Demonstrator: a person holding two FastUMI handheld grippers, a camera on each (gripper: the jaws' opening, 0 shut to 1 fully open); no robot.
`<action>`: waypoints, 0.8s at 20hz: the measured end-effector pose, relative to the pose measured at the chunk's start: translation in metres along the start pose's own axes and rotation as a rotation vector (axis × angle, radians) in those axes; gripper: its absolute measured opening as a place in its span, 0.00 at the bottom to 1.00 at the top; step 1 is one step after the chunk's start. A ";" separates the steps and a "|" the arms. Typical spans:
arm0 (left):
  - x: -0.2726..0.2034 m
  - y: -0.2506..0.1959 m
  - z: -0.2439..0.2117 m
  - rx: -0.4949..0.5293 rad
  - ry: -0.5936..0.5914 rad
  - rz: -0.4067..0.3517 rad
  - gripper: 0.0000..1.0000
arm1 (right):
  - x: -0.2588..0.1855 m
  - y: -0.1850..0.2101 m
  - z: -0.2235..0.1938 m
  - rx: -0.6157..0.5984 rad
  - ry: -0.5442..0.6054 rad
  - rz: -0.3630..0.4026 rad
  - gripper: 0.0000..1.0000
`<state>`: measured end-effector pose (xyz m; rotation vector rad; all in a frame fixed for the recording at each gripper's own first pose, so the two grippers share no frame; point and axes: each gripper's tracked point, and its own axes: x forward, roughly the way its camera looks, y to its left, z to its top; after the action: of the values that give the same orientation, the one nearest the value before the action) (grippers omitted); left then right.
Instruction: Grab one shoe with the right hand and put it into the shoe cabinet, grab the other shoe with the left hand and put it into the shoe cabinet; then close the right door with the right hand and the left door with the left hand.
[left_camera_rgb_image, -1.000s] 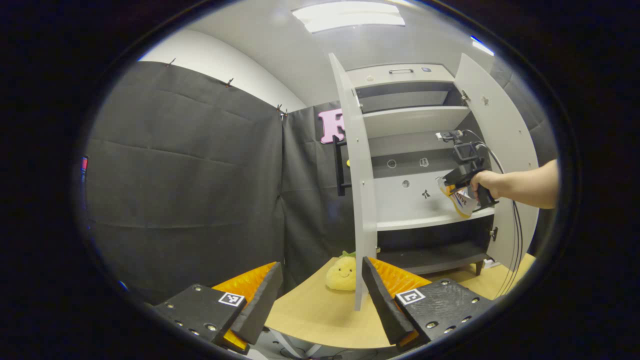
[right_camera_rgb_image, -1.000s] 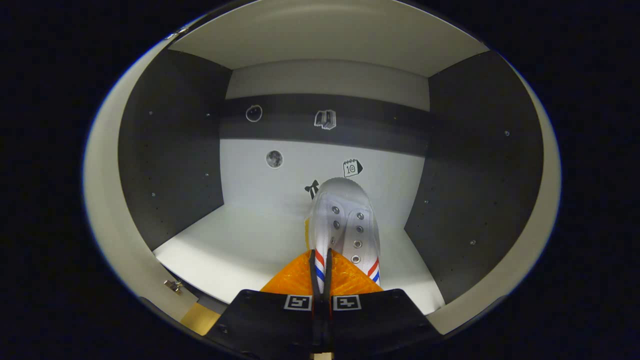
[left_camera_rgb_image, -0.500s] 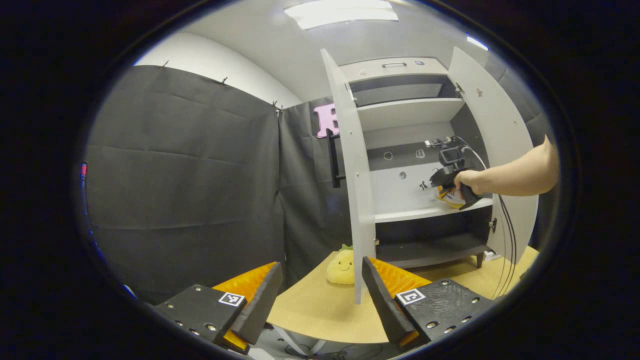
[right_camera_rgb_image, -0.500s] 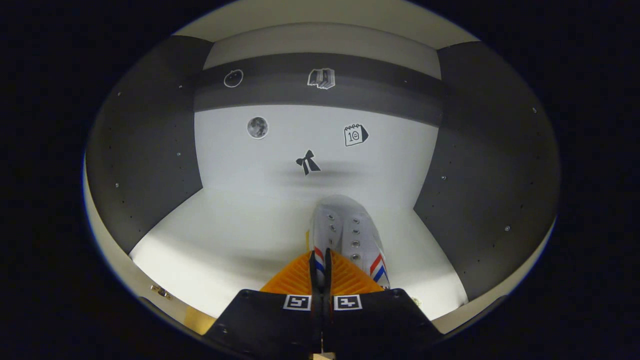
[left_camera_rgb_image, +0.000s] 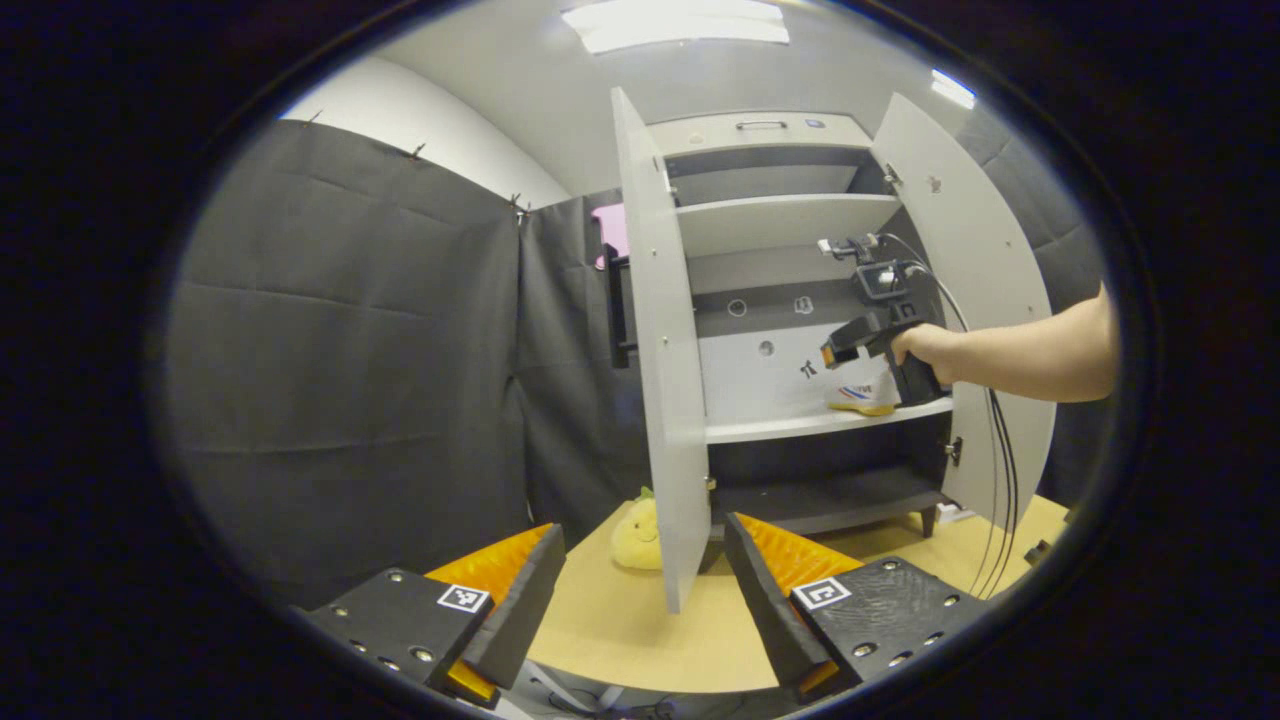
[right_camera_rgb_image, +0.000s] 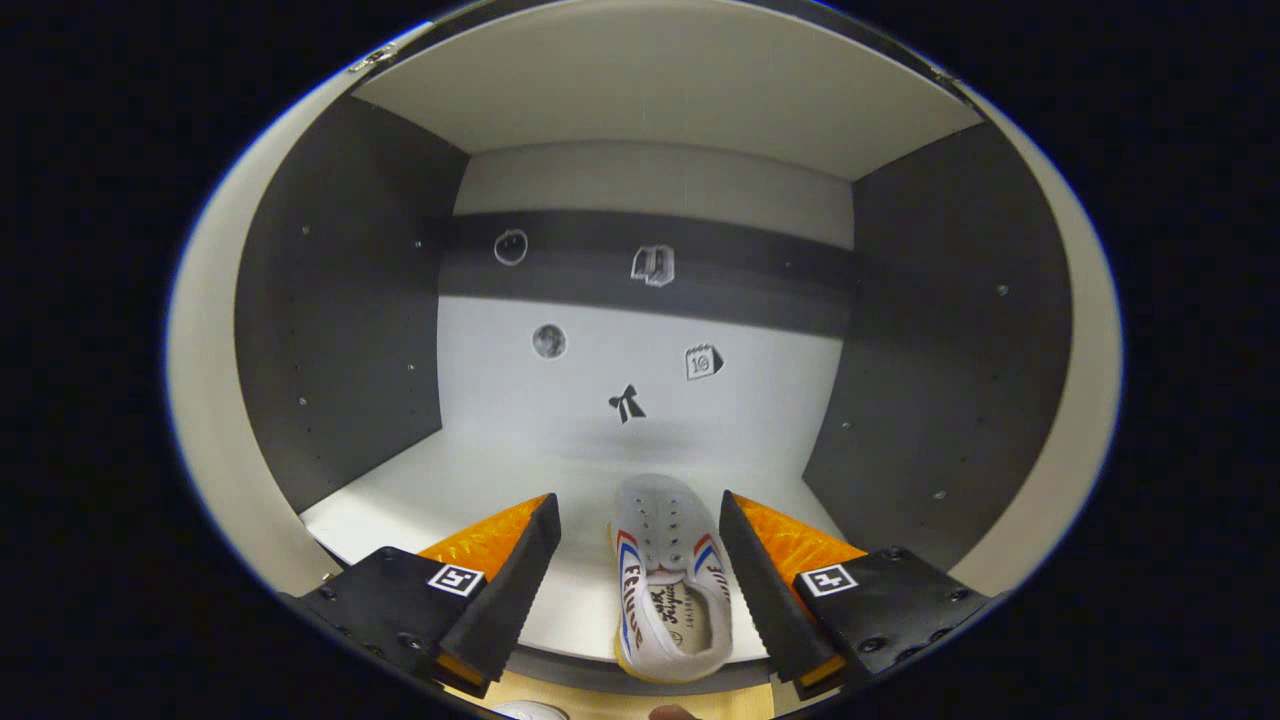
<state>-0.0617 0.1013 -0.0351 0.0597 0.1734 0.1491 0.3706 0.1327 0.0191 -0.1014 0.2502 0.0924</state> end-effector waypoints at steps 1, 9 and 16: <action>0.001 -0.001 0.000 -0.001 -0.001 -0.024 0.95 | -0.016 -0.001 0.008 0.011 -0.036 0.007 0.98; 0.011 -0.024 -0.009 -0.024 0.015 -0.224 0.95 | -0.140 -0.038 0.025 0.085 -0.222 0.004 0.97; 0.046 -0.057 -0.039 -0.033 0.133 -0.355 0.95 | -0.202 -0.059 -0.034 0.080 -0.163 0.007 0.98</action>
<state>-0.0159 0.0534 -0.0856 -0.0142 0.3114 -0.1989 0.1735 0.0541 0.0427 -0.0127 0.0915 0.0973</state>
